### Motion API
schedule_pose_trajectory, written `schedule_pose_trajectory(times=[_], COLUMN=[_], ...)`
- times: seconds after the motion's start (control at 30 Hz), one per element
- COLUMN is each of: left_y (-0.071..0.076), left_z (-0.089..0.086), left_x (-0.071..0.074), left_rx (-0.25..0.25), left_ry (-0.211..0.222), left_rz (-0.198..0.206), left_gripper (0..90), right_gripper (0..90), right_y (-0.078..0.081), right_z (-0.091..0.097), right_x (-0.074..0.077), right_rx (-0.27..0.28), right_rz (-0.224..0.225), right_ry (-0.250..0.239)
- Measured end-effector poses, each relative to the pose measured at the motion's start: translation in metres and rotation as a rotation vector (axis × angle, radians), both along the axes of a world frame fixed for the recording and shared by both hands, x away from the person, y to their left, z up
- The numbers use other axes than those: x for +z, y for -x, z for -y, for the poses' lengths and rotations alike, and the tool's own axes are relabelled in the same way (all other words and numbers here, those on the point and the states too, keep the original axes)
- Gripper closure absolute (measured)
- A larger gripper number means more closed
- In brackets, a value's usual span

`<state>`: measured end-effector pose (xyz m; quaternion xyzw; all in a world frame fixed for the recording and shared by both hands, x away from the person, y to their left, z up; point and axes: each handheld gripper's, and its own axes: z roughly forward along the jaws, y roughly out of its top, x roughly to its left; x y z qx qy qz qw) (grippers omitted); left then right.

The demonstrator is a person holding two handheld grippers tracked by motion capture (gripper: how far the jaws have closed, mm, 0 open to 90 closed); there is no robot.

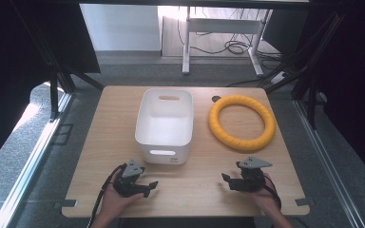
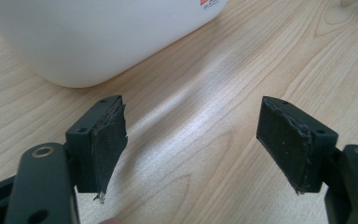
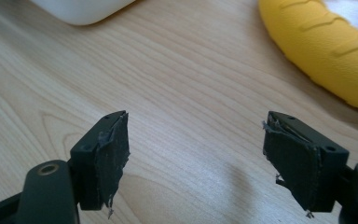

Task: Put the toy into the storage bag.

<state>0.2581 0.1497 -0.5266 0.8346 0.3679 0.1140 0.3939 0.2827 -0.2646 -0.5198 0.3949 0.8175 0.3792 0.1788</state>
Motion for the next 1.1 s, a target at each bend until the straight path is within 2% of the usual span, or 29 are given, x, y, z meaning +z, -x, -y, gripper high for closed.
schedule_pose_trajectory(times=[0.13,0.37,0.57,0.8,0.9,0.97,1.0,1.03,1.1], left_y=[0.0,0.003,0.003,0.003,0.004,0.004,0.005,0.005,0.004], left_z=[0.003,0.005,0.007,0.01,0.011,0.011,0.011,0.011,0.011], left_x=[-0.001,0.0,0.001,0.0,0.0,0.001,0.001,0.001,0.001], left_rx=[-0.01,-0.024,-0.029,-0.033,-0.036,-0.037,-0.038,-0.039,-0.042], left_ry=[-0.003,-0.014,-0.014,-0.007,-0.005,-0.003,-0.001,-0.001,-0.004], left_rz=[-0.005,0.0,-0.001,-0.011,-0.012,-0.009,-0.009,-0.009,-0.011], left_gripper=[24.3,24.2,24.2,24.2,24.2,24.2,24.2,24.2,24.2], right_gripper=[24.3,22.1,21.0,20.9,20.1,21.0,21.5,21.5,21.3], right_y=[-0.002,-0.002,-0.003,-0.026,-0.038,-0.05,-0.062,-0.062,-0.074], right_z=[0.004,0.005,0.004,0.005,0.002,0.002,0.001,0.001,0.001], right_x=[-0.002,0.003,0.011,0.024,0.025,0.028,0.032,0.032,0.035], right_rx=[0.017,0.045,0.055,0.04,0.039,0.049,0.066,0.066,0.077], right_rz=[0.01,-0.004,0.023,0.037,0.039,0.031,0.025,0.025,0.011], right_ry=[0.049,0.035,0.047,0.057,0.095,0.123,0.156,0.156,0.183])
